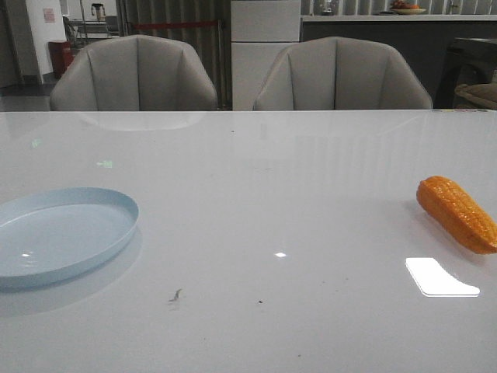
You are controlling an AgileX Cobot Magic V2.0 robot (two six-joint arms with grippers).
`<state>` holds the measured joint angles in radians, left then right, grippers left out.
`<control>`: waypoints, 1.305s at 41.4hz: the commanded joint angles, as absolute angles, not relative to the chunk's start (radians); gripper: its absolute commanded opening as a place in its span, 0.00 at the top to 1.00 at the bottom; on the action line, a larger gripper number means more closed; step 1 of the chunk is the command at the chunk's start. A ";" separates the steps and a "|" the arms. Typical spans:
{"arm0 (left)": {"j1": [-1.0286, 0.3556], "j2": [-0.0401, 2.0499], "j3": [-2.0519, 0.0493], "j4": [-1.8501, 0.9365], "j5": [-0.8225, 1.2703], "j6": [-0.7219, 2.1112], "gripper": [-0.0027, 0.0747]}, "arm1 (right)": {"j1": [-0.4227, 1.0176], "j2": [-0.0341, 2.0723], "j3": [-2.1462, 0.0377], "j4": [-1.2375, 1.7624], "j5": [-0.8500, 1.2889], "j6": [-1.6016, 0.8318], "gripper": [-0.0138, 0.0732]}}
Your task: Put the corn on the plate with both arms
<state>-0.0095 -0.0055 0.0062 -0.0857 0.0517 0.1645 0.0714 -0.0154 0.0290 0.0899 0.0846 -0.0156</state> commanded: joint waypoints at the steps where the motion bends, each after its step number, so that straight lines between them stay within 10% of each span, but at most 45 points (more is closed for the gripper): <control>1: -0.011 -0.012 0.044 -0.095 -0.028 0.154 0.84 | 0.073 -0.033 0.007 0.085 -0.007 -0.015 0.82; 48: -0.011 -0.012 -0.057 -0.095 -0.281 0.154 0.84 | 0.076 -0.033 -0.013 0.088 -0.335 -0.011 0.82; 54: -0.011 0.016 -0.233 -0.013 -0.142 0.154 0.84 | 0.076 -0.018 -0.199 0.088 -0.126 -0.011 0.82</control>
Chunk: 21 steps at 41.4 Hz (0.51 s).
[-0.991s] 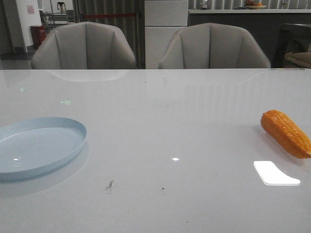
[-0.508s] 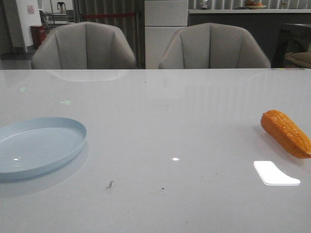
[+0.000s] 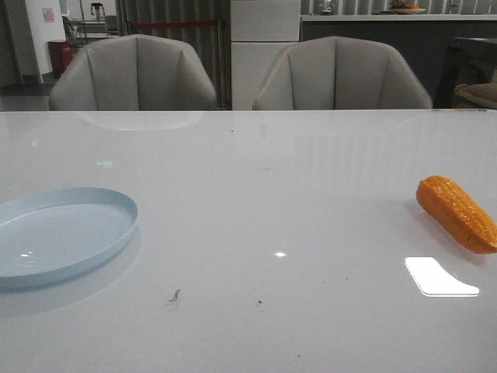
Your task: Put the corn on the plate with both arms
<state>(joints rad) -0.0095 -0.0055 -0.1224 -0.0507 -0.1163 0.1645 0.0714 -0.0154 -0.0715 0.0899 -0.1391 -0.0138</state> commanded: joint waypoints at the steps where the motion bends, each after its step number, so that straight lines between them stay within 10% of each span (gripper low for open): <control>1: -0.011 0.027 -0.265 0.000 -0.124 0.154 0.84 | 0.076 -0.009 -0.248 0.088 -0.071 -0.011 0.82; 21: -0.011 0.479 -0.679 0.036 0.000 0.154 0.84 | 0.076 0.473 -0.642 0.088 0.127 -0.012 0.82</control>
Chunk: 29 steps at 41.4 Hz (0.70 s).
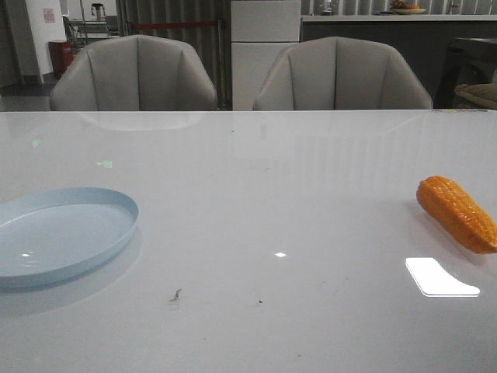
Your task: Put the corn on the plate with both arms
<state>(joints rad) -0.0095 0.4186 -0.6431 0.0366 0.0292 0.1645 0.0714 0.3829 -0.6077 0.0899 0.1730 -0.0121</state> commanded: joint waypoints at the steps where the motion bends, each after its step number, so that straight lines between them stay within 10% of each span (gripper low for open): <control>1: -0.011 0.497 -0.679 0.036 0.016 0.154 0.84 | 0.076 0.500 -0.642 0.088 0.140 -0.012 0.82; 29: -0.011 0.894 -0.679 -0.021 0.240 0.154 0.83 | 0.076 0.901 -0.642 0.088 0.181 -0.012 0.80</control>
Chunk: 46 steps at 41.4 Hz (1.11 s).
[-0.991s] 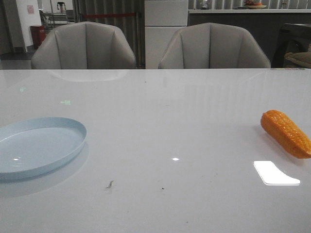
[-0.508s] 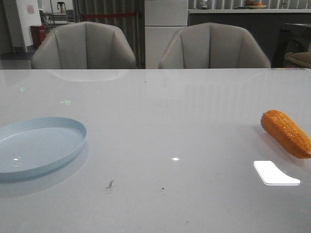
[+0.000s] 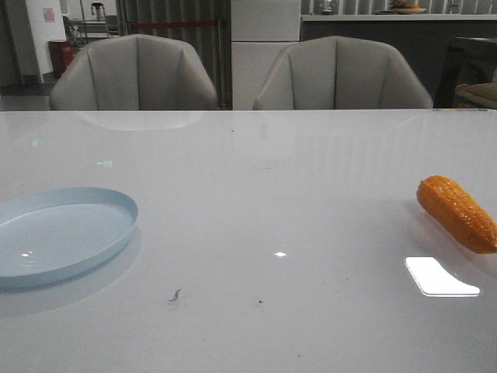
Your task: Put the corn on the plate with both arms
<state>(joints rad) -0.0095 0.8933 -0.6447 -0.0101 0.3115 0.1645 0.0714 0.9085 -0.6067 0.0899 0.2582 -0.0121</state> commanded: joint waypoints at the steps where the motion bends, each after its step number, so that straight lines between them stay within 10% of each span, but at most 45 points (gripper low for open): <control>1: -0.011 0.896 -0.679 -0.021 0.238 0.154 0.83 | 0.076 0.901 -0.642 0.088 0.181 -0.012 0.79; 8: -0.011 0.900 -0.679 -0.021 0.238 0.154 0.76 | 0.076 0.902 -0.642 0.088 0.200 -0.012 0.63; 19: -0.011 0.900 -0.679 -0.021 0.229 0.158 0.31 | 0.076 0.903 -0.639 0.088 0.291 -0.012 0.50; 46: 0.062 1.250 -1.046 -0.032 0.682 0.184 0.31 | 0.076 0.903 -0.639 0.088 0.307 -0.012 0.50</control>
<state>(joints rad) 0.0537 1.1880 -0.9171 -0.0264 0.6417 0.1693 0.0714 0.9085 -0.6067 0.0899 0.3676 -0.0121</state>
